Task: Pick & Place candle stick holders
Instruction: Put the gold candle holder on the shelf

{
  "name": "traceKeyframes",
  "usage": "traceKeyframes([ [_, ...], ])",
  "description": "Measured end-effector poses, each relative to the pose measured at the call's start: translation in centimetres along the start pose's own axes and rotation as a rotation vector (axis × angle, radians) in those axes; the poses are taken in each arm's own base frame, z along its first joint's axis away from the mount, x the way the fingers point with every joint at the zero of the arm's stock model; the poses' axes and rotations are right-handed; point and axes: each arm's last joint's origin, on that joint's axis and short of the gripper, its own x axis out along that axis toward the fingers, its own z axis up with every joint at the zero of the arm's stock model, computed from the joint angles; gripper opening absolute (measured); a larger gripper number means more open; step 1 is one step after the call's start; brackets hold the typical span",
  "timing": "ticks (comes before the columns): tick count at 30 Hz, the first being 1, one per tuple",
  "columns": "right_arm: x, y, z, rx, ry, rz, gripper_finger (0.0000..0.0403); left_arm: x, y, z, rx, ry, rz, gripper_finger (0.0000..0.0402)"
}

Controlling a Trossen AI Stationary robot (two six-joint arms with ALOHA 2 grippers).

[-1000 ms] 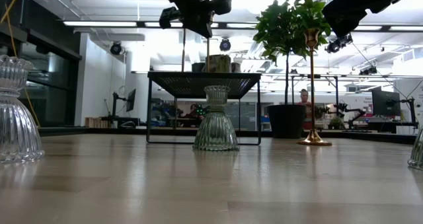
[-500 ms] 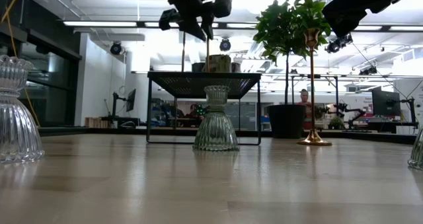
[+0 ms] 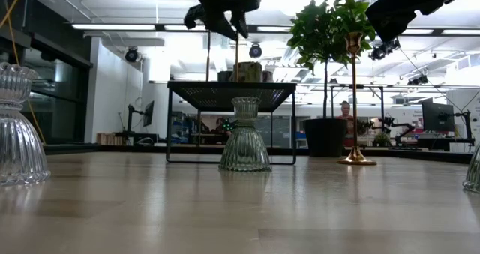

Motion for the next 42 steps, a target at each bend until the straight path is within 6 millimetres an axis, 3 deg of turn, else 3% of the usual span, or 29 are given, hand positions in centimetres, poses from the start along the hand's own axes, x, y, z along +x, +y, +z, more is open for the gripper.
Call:
traceKeyframes([
  [9, 0.0, 0.0, 0.0, 0.0, 0.0, 0.0, 0.0004, -2.1, -0.2, 1.1, 0.2, 0.004, -0.207, 0.0125],
  [17, 0.0, 0.0, 0.0, 0.0, 0.0, 0.0, 0.0004, -1.5, 0.3, 1.2, 0.205, 0.006, -0.185, 0.0125],
  [23, 0.0, 0.0, 0.0, 0.0, 0.0, 0.0, 0.0004, -1.0, 0.2, 0.1, 0.196, 0.006, -0.193, 0.0125],
  [42, 0.0, 0.0, 0.0, 0.0, 0.0, 0.0, 0.0004, -0.9, 0.0, -0.1, 0.186, -0.002, -0.236, 0.0125],
])
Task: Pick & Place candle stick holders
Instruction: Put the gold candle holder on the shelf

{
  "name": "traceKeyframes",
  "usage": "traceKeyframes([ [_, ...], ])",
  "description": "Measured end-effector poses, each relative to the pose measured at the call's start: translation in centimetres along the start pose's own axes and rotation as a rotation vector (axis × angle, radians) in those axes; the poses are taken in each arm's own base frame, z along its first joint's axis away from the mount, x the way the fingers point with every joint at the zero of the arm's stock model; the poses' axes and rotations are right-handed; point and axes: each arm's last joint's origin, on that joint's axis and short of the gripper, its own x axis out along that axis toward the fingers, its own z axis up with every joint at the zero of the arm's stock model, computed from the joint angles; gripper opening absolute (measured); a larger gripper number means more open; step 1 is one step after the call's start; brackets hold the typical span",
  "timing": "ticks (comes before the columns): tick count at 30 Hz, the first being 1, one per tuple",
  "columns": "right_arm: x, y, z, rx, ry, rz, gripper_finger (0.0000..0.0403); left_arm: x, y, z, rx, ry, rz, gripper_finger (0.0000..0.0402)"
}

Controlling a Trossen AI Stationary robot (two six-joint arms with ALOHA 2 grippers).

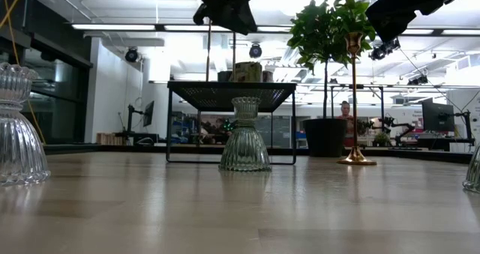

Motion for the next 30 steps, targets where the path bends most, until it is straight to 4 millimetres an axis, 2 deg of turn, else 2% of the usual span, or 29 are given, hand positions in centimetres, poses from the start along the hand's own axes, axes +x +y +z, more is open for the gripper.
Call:
traceKeyframes([
  [5, 0.0, 0.0, 0.0, 0.0, 0.0, 0.0, 0.0004, -0.5, -0.6, 0.0, 0.048, 0.0, -0.056, 0.0125],
  [10, 0.0, 0.0, 0.0, 0.0, 0.0, 0.0, 0.0004, -3.7, -0.8, -0.2, 0.226, -0.077, -0.343, 0.0125],
  [13, 0.0, 0.0, 0.0, 0.0, 0.0, 0.0, 0.0004, -5.1, -0.3, -1.8, 0.248, -0.114, -0.53, 0.0125],
  [17, 0.0, 0.0, 0.0, 0.0, 0.0, 0.0, 0.0004, -7.0, 1.4, -4.7, 0.233, -0.17, -0.649, 0.0125],
  [23, 0.0, 0.0, 0.0, 0.0, -0.001, 0.0, 0.0004, -9.8, 4.6, -9.4, 0.196, -0.283, -0.704, 0.0125],
  [30, 0.0, 0.0, 0.0, 0.0, -0.001, 0.0, 0.0004, -12.5, 7.8, -13.4, 0.11, -0.351, -0.714, 0.0125],
])
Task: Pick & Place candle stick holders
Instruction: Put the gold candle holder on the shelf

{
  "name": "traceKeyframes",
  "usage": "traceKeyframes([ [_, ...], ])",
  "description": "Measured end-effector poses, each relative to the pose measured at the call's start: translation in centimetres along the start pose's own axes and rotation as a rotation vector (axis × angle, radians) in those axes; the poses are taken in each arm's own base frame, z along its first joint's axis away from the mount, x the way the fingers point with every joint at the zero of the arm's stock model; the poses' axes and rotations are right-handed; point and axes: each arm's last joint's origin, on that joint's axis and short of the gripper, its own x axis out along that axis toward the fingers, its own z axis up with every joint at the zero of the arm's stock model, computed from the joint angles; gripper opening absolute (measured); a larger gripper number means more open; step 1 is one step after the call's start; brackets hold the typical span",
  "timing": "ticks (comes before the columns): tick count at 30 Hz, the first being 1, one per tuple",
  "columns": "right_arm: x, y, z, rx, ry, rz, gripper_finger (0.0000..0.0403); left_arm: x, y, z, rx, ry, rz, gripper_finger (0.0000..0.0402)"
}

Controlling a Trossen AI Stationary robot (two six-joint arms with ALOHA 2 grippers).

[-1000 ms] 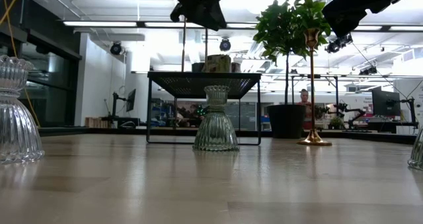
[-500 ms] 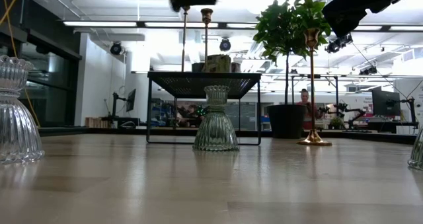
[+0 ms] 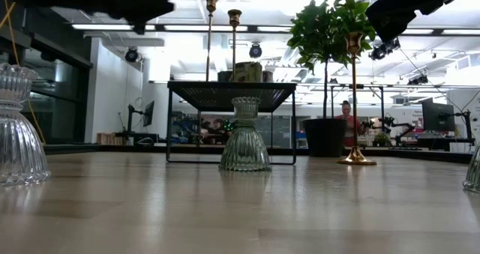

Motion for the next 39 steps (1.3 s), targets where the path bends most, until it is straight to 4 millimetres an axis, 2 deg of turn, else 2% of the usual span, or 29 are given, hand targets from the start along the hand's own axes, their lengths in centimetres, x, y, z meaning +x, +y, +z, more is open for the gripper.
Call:
traceKeyframes([
  [5, 0.0, 0.0, 0.0, 0.0, 0.0, -0.001, 0.0004, -2.1, -0.1, -1.1, 0.001, -0.054, 0.004, 0.0125],
  [12, 0.0, 0.0, 0.0, 0.0, 0.0, -0.001, 0.0004, -3.7, -0.1, -3.1, 0.0, -0.063, 0.03, 0.0125],
  [20, 0.0, 0.0, 0.0, 0.0, 0.0, 0.0, 0.0004, -4.5, 0.0, -5.2, -0.002, -0.054, 0.069, 0.0125],
  [29, 0.0, 0.0, 0.0, 0.0, 0.0, 0.0, 0.0004, -5.1, 1.5, -6.0, -0.028, -0.041, 0.093, 0.0125],
  [39, 0.0, 0.0, 0.0, 0.0, 0.0, -0.001, 0.0004, -5.7, 1.7, -6.6, -0.031, 0.012, 0.098, 0.0125],
])
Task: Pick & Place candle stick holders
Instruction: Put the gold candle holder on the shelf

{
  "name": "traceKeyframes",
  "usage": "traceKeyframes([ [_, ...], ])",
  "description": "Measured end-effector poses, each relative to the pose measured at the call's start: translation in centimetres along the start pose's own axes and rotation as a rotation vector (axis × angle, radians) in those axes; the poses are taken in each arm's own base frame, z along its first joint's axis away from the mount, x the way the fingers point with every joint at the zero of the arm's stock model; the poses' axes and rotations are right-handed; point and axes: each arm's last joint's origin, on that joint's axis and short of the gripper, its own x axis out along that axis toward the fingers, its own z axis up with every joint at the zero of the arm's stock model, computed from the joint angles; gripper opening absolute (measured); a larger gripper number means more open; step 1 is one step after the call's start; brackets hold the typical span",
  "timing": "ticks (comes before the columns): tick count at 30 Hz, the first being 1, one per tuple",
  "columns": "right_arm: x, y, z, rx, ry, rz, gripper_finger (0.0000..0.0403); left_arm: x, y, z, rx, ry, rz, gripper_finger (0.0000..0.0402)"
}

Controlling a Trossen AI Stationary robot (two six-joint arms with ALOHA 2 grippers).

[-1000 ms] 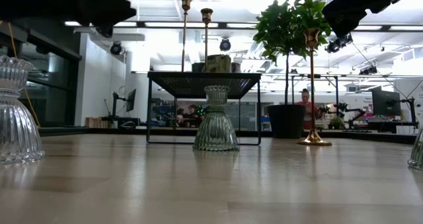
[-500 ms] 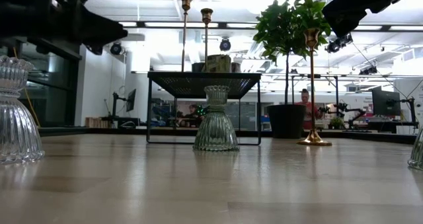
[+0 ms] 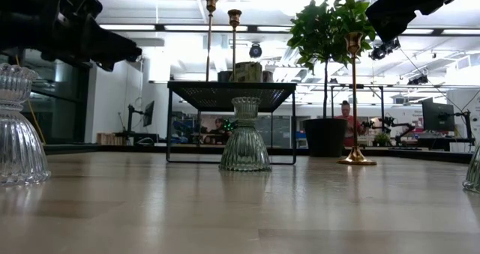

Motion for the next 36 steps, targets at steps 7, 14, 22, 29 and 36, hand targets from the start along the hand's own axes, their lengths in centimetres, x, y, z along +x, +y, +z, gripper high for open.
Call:
traceKeyframes([
  [7, 0.0, 0.0, 0.0, 0.0, 0.0, 0.0, 0.0004, -0.6, -0.1, -1.5, -0.036, -0.028, 0.0, 0.0125],
  [14, 0.0, 0.0, 0.0, 0.0, 0.0, 0.0, 0.0004, -0.9, -0.2, -2.2, -0.041, -0.047, 0.0, 0.0125],
  [22, 0.0, 0.0, 0.0, 0.0, 0.0, 0.0, 0.0004, -1.4, -0.2, -2.6, -0.044, -0.046, 0.002, 0.0125],
  [29, 0.0, 0.0, 0.0, 0.0, 0.0, 0.0, 0.0004, -1.8, -0.2, -2.8, -0.045, -0.043, 0.034, 0.0125],
  [36, 0.0, 0.0, 0.0, 0.0, 0.0, 0.0, 0.0004, -2.0, -0.2, -2.8, -0.042, -0.057, 0.048, 0.0125],
])
